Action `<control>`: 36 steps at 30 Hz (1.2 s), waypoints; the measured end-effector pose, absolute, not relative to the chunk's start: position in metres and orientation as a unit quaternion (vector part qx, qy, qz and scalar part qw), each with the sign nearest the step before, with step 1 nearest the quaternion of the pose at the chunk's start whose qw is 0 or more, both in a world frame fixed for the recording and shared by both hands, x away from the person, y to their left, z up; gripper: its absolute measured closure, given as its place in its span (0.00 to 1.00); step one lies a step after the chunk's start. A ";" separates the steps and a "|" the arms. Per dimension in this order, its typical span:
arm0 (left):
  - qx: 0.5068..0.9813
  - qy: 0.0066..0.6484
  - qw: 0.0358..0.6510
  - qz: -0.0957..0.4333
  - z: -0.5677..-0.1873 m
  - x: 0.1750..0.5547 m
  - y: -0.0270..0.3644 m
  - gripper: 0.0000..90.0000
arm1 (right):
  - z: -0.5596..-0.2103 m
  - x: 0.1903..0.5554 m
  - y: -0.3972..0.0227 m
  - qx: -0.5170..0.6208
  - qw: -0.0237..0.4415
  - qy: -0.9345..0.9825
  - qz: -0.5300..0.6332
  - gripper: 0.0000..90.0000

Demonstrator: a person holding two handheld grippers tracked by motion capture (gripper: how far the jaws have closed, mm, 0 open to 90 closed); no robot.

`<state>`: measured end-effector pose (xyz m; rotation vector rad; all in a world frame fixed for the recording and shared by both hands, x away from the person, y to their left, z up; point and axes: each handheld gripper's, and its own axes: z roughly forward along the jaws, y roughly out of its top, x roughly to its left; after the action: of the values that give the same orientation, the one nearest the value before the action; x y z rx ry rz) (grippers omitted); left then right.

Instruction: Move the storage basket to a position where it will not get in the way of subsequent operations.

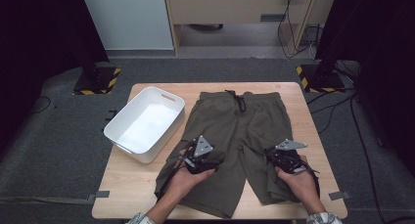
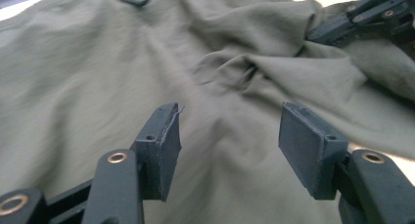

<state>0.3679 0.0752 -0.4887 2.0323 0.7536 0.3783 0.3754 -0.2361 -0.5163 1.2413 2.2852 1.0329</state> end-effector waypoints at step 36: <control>0.867 0.264 0.406 0.113 -0.532 0.376 -0.032 0.61 | -0.500 0.325 -0.294 0.516 0.240 0.756 0.323 0.77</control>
<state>0.3760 -0.0319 -0.5323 2.1881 0.6653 0.2862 0.3253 -0.2941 -0.4998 1.4133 2.0693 0.8851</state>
